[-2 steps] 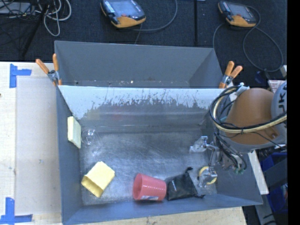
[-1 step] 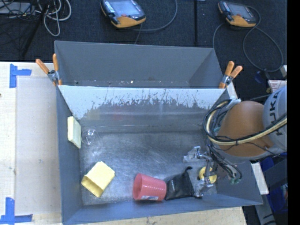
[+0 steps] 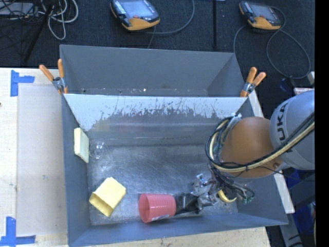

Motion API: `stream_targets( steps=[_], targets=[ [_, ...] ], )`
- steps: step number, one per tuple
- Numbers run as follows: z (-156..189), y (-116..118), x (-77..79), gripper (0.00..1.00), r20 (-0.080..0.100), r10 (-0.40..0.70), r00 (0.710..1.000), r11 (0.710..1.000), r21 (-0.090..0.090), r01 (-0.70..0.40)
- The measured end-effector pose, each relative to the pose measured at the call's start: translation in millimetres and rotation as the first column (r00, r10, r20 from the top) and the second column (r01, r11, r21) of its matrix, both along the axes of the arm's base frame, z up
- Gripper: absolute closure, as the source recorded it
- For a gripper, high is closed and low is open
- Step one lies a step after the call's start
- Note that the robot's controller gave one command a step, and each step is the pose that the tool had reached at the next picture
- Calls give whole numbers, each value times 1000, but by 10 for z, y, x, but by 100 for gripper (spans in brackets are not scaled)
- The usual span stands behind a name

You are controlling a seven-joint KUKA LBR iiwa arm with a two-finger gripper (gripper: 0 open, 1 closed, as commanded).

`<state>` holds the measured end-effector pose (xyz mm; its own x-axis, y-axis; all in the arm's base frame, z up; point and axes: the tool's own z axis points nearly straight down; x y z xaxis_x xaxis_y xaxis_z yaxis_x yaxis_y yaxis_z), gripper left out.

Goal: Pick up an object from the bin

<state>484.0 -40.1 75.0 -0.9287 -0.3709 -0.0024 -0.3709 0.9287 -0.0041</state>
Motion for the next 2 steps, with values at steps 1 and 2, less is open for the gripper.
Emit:
stream_targets(
  steps=[1,2],
  targets=[
    [0,0,0,100,0,1,1000,1000,0,-1],
    [1506,65,-112,100,-1,34,999,999,3,-34]
  ],
)
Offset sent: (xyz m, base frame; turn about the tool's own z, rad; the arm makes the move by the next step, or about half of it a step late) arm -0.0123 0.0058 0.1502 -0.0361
